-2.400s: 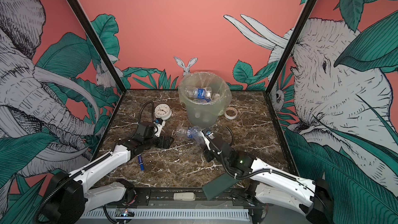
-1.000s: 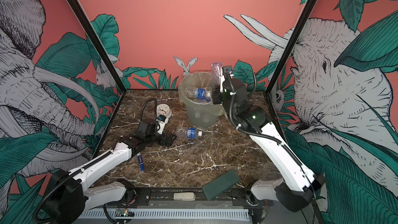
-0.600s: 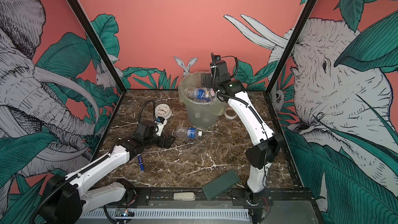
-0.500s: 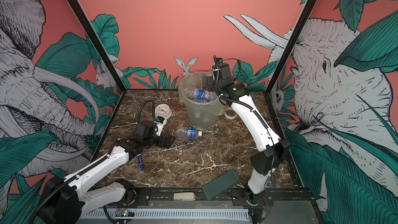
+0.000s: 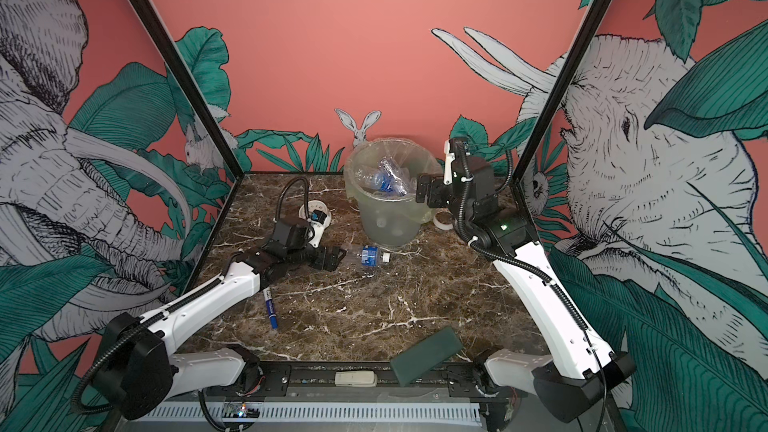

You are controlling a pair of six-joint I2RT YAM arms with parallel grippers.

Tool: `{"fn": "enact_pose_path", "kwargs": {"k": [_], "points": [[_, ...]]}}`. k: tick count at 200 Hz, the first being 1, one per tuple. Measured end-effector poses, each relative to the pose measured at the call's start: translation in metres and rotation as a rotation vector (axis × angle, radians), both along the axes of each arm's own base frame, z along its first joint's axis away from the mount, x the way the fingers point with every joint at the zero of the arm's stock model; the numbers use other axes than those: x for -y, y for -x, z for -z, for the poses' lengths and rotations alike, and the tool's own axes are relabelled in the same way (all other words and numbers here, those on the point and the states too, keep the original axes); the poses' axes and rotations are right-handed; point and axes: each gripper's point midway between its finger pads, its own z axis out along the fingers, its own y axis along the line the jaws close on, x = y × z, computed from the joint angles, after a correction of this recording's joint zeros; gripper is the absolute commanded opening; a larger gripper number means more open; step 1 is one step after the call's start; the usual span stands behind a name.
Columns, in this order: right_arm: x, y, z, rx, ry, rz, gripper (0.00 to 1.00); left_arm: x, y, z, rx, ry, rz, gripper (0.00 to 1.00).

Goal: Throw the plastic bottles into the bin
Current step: 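Open the right gripper over the bin to drop the crushed bottle, then close the left gripper on the blue-labelled bottle while the right gripper draws back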

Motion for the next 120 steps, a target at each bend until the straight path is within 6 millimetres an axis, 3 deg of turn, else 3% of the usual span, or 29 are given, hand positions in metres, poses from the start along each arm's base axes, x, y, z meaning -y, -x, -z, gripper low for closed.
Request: {"fn": "enact_pose_path", "kwargs": {"k": [89, 120], "points": [[0.022, 0.043, 0.089, -0.149, 0.049, 0.002, 0.99, 0.037, -0.023, 0.03, -0.038, -0.068, 0.115, 0.97], [0.026, 0.051, 0.102, -0.173, 0.058, -0.003, 0.99, 0.05, -0.034, 0.044, -0.042, -0.084, 0.159, 0.97]]}}
